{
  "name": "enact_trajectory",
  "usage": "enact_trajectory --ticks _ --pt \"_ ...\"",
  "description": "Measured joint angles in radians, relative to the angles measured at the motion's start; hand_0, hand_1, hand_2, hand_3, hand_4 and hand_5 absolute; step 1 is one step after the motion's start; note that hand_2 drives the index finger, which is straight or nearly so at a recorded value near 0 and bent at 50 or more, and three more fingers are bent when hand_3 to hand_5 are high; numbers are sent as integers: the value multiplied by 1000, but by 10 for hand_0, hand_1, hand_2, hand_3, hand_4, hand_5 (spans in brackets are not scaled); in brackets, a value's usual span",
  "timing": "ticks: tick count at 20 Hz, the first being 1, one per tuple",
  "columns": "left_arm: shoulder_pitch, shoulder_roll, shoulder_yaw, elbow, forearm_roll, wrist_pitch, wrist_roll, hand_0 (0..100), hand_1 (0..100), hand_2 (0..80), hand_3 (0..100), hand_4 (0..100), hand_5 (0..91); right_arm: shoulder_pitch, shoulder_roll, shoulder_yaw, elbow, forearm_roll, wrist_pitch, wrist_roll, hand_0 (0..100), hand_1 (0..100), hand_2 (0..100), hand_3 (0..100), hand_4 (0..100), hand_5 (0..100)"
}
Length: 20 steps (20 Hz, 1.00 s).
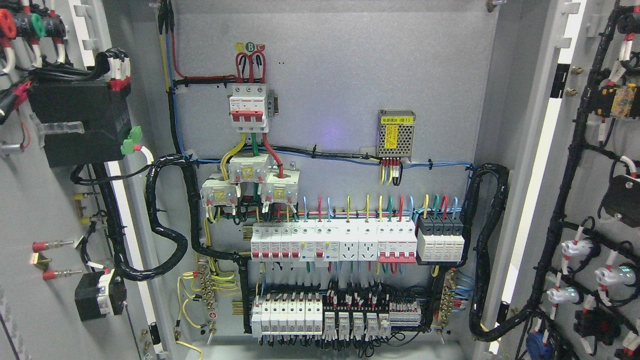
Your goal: Open door with both hands
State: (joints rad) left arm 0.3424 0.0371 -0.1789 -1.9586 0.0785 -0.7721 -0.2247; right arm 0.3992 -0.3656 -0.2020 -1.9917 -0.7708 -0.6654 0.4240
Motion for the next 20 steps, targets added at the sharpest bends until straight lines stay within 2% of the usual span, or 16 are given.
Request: enact_trajectory --ticks 8,20 --pt "-68 -33 26 -15 1 0 31 0 0 0 0 0 0 3 0 -27 18 -9 0 0 386 0 0 0 0 0" --pt "-92 -55 107 -36 17 -1 44 0 0 0 0 0 0 20 0 -78 40 -37 0 3 386 0 0 0 0 0"
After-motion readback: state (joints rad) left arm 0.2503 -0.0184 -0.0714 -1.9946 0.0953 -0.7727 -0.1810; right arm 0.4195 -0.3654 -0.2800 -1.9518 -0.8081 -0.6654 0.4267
